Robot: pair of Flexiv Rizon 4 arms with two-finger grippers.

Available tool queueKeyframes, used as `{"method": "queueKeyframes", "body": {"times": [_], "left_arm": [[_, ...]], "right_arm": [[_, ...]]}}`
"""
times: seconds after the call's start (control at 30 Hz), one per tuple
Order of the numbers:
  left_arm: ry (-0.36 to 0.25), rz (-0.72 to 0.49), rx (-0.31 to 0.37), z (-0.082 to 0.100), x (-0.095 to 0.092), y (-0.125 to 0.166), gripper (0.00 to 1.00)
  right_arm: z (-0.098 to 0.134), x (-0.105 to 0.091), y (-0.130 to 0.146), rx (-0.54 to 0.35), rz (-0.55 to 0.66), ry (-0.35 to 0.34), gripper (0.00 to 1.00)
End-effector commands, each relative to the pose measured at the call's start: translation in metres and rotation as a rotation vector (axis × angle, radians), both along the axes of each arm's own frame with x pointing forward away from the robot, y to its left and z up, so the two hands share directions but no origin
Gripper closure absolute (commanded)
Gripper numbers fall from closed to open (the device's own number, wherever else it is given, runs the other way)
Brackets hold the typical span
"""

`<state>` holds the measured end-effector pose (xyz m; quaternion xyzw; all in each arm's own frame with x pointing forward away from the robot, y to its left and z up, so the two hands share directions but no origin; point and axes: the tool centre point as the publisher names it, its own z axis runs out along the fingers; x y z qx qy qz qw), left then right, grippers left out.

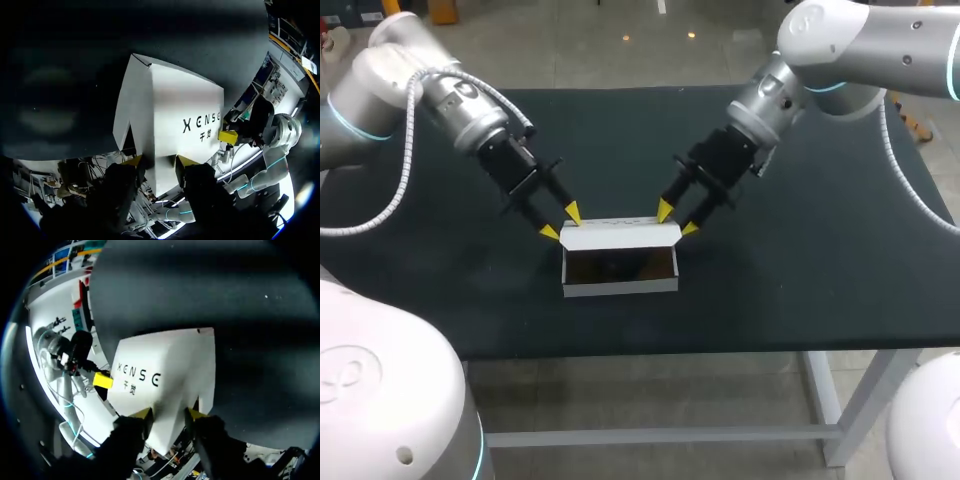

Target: Assemble the packaging by folding the flat box into shape, placing the metal phone stand inside, and closing the box properly

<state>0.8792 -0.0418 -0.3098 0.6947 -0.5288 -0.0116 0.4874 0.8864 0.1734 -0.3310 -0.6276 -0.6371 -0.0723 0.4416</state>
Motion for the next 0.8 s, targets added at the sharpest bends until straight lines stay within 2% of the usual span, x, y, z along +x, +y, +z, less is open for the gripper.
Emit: {"method": "queueKeyframes", "body": {"times": [0.03, 0.8], "left_arm": [[0.029, -0.017, -0.015, -0.0006, 0.0051, -0.0037, 0.57], [0.066, 0.008, -0.020, 0.0053, 0.0127, 0.0005, 0.58]], "right_arm": [[0.0015, 0.0039, 0.0070, 0.006, 0.024, 0.028, 0.54], [0.0075, 0.0121, 0.0112, 0.015, 0.034, 0.054, 0.54]]}}
